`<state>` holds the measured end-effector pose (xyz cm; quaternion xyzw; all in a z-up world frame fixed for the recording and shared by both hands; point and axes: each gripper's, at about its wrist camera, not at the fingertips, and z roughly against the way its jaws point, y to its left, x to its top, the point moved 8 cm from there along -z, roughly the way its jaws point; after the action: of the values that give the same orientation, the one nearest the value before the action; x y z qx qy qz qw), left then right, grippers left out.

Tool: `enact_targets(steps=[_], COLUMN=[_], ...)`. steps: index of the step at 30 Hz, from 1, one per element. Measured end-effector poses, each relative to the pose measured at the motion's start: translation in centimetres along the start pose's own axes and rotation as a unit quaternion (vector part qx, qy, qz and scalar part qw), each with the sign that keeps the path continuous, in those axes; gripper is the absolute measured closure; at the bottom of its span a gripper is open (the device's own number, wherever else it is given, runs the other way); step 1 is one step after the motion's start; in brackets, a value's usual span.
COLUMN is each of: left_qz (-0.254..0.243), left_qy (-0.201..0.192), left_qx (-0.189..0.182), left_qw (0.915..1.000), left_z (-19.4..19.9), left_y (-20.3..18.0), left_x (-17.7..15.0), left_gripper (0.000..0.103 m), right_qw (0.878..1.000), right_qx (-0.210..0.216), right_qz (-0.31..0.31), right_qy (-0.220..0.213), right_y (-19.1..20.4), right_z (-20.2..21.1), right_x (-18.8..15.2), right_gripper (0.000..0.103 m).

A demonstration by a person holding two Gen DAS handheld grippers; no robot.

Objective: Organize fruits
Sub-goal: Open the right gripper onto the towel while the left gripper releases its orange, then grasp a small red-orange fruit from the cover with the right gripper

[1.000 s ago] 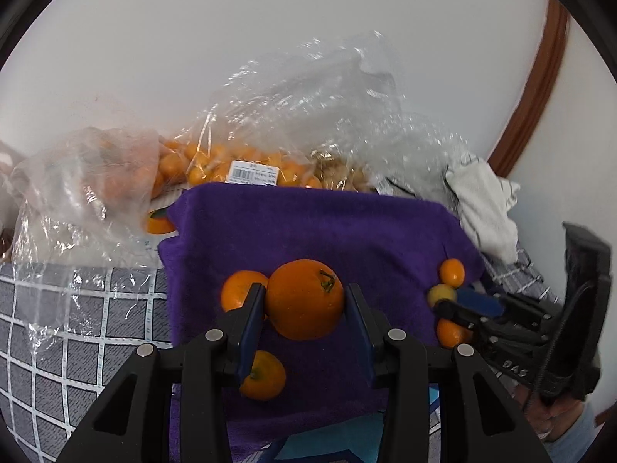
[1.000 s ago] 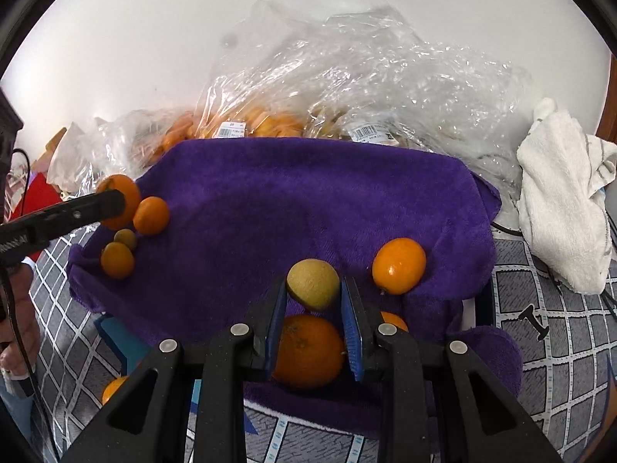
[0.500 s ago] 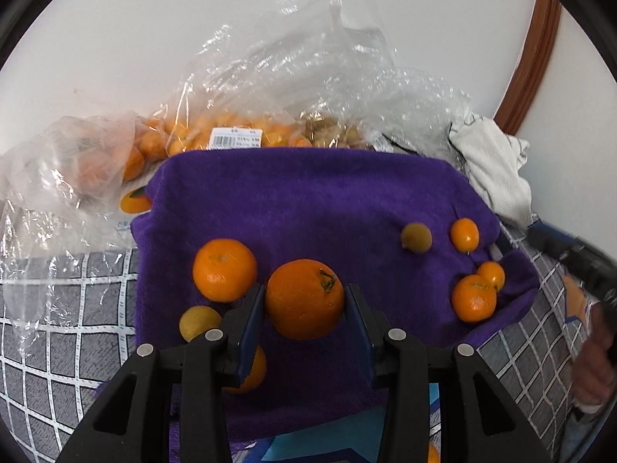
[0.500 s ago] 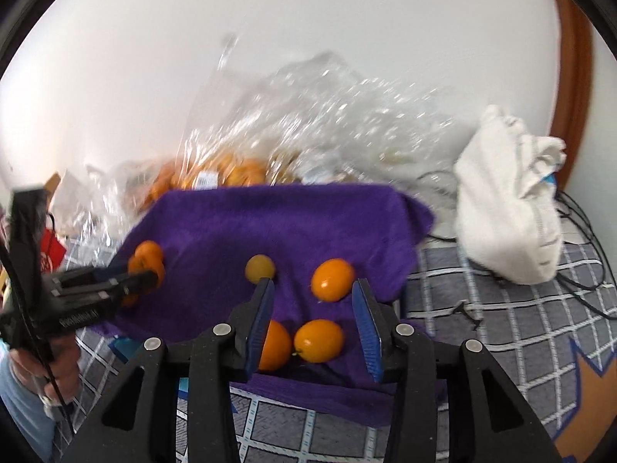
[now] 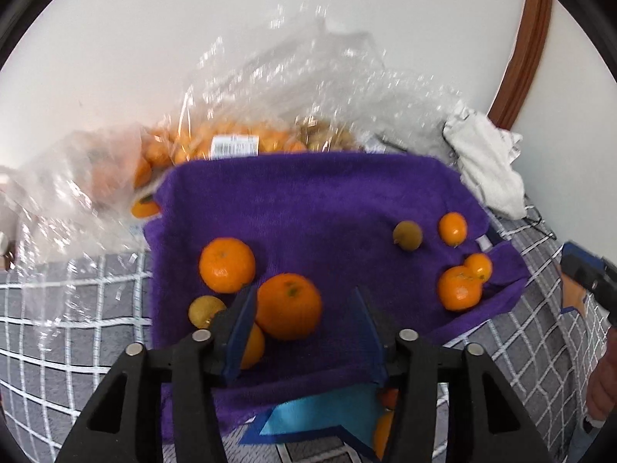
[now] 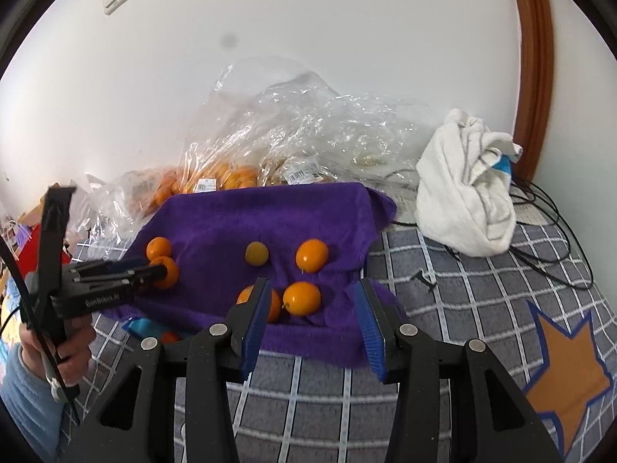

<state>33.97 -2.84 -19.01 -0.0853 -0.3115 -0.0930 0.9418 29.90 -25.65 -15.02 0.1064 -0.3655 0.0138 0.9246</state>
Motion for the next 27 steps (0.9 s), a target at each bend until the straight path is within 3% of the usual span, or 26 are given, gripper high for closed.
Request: enact_targets(steps=[6, 12, 15, 18, 27], left_qz=[-0.007, -0.006, 0.01, 0.038, 0.085], left_qy=[-0.028, -0.062, -0.068, -0.081, -0.096], left_qx=[-0.001, 0.024, 0.017, -0.009, -0.02], left_qw=[0.9996, 0.9978, 0.9975, 0.996, 0.9915], left_z=[3.8, 6.2, 6.6, 6.9, 6.7], left_y=[0.0, 1.5, 2.5, 3.3, 6.1], left_x=[-0.4, -2.4, -3.7, -4.8, -7.0], left_gripper=[0.051, 0.051, 0.051, 0.051, 0.051], right_qw=[1.0, 1.0, 1.0, 0.999, 0.999], right_qx=[-0.003, -0.008, 0.001, -0.016, 0.004], right_qz=[0.013, 0.017, 0.001, -0.01, -0.032], right_qy=[-0.011, -0.025, -0.022, -0.028, 0.017], right_y=[1.1, 2.5, 2.8, 2.5, 3.1], right_z=[2.2, 3.0, 3.0, 3.1, 1.2], right_x=[-0.9, -2.3, -3.0, -3.5, -5.4], right_gripper=[0.045, 0.045, 0.045, 0.045, 0.046])
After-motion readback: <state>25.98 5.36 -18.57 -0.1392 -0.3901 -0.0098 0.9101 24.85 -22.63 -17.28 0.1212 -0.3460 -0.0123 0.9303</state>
